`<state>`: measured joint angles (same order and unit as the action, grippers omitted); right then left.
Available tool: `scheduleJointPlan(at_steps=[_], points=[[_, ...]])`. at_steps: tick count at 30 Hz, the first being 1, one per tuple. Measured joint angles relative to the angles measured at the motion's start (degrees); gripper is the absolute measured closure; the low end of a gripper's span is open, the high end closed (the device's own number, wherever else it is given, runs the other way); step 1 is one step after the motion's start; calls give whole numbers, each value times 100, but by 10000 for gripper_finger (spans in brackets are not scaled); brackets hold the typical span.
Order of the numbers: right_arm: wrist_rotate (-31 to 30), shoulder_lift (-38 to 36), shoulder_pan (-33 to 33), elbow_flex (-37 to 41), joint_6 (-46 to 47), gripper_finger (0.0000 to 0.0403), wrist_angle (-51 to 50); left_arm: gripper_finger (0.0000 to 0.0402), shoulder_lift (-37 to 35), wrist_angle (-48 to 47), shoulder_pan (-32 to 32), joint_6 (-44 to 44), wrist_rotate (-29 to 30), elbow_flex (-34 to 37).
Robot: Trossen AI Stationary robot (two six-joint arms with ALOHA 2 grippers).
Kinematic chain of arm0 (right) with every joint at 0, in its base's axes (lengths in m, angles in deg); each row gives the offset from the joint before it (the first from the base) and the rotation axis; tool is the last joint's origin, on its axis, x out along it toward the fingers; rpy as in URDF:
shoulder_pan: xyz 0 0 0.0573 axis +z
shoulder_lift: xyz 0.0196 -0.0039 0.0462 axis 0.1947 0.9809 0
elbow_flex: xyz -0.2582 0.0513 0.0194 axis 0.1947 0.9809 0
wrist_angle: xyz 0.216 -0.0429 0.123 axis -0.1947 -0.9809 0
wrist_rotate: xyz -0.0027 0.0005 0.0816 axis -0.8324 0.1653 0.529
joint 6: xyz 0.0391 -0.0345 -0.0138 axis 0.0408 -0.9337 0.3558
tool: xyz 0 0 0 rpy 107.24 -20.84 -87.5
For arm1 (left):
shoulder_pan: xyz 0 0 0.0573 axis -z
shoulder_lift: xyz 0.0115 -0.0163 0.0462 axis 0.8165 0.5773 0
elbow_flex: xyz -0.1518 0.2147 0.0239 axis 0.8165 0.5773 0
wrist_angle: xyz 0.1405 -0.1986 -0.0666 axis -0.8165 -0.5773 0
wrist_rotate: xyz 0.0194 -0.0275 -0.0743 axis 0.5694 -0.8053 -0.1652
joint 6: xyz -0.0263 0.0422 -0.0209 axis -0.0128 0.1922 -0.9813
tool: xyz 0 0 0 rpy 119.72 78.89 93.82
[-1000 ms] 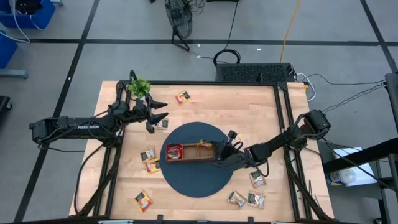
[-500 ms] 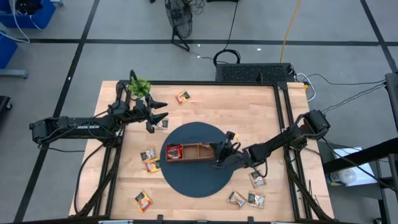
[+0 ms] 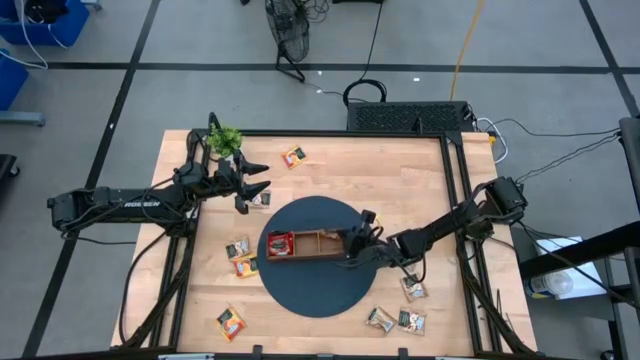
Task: Pick & Place Tea
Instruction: Put the yellow tea bag into the right section of the wooden organizer
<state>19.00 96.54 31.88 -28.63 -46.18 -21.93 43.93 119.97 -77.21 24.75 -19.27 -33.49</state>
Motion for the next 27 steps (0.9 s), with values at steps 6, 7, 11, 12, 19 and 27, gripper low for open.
scheduleJointPlan(at_steps=[6,7,11,12,19,27], points=[[172,0,-55,0,1,403,45,176,0,1,-1,0,0,0],[278,0,-66,0,1,403,44,176,0,2,1,0,-1,0],[451,0,-108,0,34,403,43,176,0,0,1,0,-1,2],[438,0,-119,0,85,403,44,176,0,2,-1,0,1,0],[418,0,-233,0,152,388,53,176,0,0,-1,0,1,1],[408,0,-307,0,134,352,221,176,0,1,-1,0,1,2]])
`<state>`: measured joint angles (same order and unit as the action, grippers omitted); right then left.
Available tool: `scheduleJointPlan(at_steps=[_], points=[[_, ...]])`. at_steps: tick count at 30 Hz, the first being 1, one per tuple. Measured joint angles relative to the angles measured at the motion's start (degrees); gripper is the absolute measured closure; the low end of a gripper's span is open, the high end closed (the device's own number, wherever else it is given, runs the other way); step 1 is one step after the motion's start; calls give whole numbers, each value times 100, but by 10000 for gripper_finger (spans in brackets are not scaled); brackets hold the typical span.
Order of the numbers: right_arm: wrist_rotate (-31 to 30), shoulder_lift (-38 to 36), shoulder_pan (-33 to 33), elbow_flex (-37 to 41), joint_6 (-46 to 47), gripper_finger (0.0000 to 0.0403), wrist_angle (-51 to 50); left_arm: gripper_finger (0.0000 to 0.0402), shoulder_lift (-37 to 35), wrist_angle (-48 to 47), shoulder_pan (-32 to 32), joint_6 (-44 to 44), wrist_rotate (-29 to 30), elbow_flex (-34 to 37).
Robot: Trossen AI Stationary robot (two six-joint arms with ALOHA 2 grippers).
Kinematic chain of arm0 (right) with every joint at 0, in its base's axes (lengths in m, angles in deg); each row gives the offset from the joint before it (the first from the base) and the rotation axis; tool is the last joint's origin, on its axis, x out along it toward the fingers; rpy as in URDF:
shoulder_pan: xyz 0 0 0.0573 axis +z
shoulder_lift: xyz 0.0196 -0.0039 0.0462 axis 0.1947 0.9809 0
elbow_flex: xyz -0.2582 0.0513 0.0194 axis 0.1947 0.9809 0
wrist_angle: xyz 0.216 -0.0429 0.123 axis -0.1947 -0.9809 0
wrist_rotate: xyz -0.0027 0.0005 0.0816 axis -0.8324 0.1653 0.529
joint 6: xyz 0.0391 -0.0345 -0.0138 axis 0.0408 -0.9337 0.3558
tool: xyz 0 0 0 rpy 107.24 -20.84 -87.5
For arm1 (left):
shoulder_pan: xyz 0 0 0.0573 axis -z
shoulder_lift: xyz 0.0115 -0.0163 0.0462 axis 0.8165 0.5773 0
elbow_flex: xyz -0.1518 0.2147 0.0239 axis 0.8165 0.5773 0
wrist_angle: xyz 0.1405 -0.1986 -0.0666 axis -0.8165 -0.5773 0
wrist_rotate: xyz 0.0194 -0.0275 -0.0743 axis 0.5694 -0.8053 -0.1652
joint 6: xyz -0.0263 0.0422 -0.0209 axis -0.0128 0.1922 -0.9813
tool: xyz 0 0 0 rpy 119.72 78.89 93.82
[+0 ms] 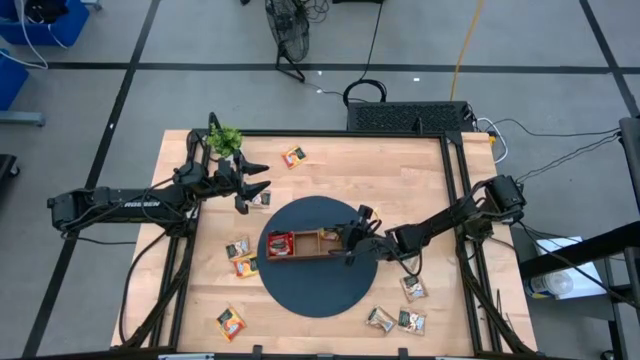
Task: Pick & Place Tea
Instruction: Put the yellow tea bag into the right section of the wooden organizer, then put the top yellow tea bag into the right section of the wooden organizer
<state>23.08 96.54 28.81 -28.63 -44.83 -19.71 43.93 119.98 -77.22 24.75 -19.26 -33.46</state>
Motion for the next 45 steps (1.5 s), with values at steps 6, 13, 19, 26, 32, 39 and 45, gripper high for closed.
scheduleJointPlan(at_steps=[6,13,19,26,32,39,45], points=[[-61,0,0,2,-20,317,46,176,0,-1,2,0,-1,-2],[-590,0,-5,2,-680,280,921,176,0,0,0,0,-1,-1],[-572,-2,-144,2,-929,258,1232,176,0,-1,0,0,0,0],[171,-342,-95,77,-792,254,877,176,0,-1,2,0,0,0],[1537,-1324,-375,767,-804,254,984,176,-2,25,7,-57,-2,0],[1352,-2652,-459,2489,-819,257,2014,176,-2,43,7,-68,-2,0],[1366,-3167,-455,3531,-1266,263,3290,176,-2,39,8,-214,-2,0]])
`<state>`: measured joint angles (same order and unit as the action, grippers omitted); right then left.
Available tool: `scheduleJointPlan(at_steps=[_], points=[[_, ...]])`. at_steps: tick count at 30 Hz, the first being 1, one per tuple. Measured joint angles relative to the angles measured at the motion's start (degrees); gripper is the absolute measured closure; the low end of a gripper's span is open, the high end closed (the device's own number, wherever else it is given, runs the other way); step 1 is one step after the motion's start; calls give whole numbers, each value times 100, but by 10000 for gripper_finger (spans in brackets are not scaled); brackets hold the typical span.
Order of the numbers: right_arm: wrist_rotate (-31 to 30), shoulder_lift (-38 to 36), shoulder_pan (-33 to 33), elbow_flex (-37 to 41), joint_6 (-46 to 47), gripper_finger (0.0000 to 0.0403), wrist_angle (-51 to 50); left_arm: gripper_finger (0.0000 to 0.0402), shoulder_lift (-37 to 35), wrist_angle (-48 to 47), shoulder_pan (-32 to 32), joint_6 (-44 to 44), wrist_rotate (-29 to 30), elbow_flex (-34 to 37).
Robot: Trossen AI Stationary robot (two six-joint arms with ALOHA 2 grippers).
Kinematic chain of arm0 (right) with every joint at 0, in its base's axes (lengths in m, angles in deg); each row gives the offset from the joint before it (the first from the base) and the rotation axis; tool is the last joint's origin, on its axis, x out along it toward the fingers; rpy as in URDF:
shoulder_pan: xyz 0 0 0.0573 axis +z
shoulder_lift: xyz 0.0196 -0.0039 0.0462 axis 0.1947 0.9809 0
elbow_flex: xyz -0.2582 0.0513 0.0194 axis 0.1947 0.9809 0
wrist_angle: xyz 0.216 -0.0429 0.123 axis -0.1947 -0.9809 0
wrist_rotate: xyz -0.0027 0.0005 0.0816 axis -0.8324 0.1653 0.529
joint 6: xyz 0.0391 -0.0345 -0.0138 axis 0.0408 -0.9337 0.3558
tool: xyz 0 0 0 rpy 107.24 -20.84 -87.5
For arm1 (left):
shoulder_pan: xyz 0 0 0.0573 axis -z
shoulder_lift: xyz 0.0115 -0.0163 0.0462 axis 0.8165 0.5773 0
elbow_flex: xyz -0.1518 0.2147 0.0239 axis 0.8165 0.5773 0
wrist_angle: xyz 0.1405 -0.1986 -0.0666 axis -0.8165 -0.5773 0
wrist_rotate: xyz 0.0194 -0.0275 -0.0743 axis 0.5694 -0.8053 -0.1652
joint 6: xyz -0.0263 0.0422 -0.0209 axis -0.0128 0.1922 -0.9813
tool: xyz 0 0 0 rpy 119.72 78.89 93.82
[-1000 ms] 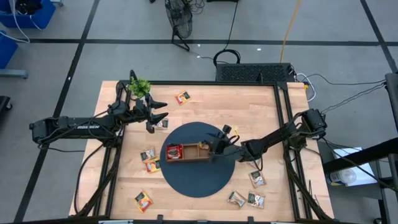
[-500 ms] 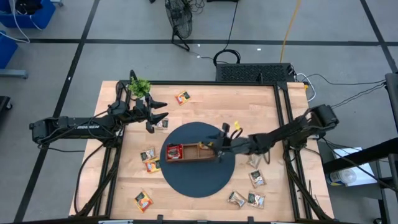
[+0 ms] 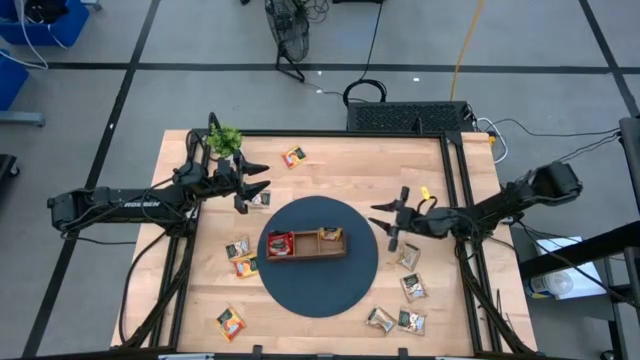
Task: Pick & Place Tea
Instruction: Put the top yellow tea bag into the right section of the wooden organizer
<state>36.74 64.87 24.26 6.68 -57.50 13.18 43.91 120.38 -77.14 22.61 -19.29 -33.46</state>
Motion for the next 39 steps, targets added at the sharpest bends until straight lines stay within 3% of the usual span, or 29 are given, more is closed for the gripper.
scheduleJointPlan(at_steps=[8,13,15,18,20,22,27,33,39], points=[[4,-59,16,354,61,263,77,176,1,-156,9,-572,-145,0],[11,-68,-83,359,-726,264,1097,176,0,-497,9,-1058,68,-19],[15,-61,-87,359,-944,264,1274,176,2,-1553,-50,-1293,276,-323],[8,-62,-84,359,-1242,264,1347,176,145,-4412,-115,-1260,1097,-1333],[3,-59,-115,359,-1392,264,1294,176,623,-5850,-150,-1233,1942,-2066],[3,-59,-174,359,-1444,264,1292,176,1132,-6662,-261,-1229,2262,-2672],[6,-59,-322,359,-1444,264,1145,176,2708,-6924,-540,-974,1191,-3961],[17,-59,-371,359,-1444,264,1096,176,4599,-7611,-782,-76,1424,-5382],[20,-59,-369,359,-1438,264,1078,176,5875,-8459,-1204,415,1355,-6511]])
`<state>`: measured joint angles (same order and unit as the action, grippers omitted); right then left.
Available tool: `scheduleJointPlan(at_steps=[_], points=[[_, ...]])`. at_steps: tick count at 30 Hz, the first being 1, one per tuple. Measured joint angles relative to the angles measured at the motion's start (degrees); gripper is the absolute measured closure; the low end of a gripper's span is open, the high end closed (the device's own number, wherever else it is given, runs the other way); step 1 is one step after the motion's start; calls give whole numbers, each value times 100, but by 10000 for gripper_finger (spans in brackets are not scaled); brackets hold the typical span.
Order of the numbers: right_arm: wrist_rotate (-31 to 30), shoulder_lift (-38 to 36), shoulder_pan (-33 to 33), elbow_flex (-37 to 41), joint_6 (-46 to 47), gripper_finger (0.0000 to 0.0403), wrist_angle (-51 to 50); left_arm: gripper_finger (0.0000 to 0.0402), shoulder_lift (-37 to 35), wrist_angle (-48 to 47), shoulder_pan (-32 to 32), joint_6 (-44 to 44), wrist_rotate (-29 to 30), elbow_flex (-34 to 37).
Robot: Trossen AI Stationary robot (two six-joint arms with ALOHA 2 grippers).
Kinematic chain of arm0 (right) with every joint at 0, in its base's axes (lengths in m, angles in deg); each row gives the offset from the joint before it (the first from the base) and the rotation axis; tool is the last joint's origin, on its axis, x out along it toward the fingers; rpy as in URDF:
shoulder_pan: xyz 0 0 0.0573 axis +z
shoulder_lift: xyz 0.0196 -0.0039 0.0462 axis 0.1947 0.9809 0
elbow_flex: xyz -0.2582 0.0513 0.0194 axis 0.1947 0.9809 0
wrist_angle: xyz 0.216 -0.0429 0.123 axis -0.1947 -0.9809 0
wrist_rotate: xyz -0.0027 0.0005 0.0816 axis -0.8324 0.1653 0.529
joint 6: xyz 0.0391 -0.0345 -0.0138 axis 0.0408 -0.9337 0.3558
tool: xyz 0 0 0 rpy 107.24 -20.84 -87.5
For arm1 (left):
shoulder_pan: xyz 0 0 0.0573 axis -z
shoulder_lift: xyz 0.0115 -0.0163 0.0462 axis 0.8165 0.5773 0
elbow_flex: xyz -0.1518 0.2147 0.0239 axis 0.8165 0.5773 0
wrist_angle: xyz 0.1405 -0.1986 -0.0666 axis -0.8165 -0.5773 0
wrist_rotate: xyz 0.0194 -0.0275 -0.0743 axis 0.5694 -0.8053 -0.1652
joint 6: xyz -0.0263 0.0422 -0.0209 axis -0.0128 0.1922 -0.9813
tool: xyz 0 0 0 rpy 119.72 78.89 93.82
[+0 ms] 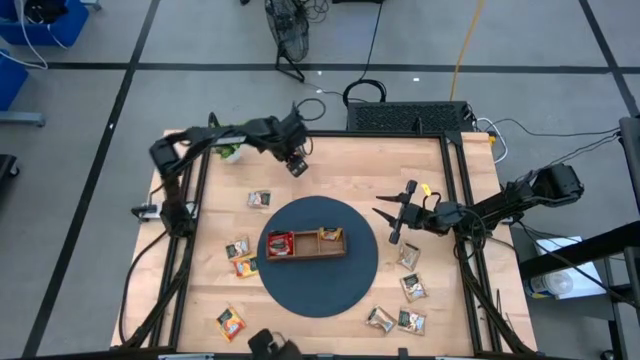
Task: Pick & Place Tea
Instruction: Put the top yellow tea bag into the right section of the wooden organizer
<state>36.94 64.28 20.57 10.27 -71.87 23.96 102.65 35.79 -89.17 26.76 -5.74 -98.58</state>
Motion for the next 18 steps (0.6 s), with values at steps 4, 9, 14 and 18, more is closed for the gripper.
scheduleJointPlan(at_steps=[4,9,14,18], points=[[2,0,0,0,138,264,-27,176,535,-664,-274,316,-171,-437],[3,2,0,0,215,264,-253,176,867,-680,-565,322,-475,-489],[4,2,0,0,295,264,-265,176,1016,-647,-623,362,-589,-515],[4,2,0,0,298,264,-308,176,1052,-488,-581,282,-437,-503]])
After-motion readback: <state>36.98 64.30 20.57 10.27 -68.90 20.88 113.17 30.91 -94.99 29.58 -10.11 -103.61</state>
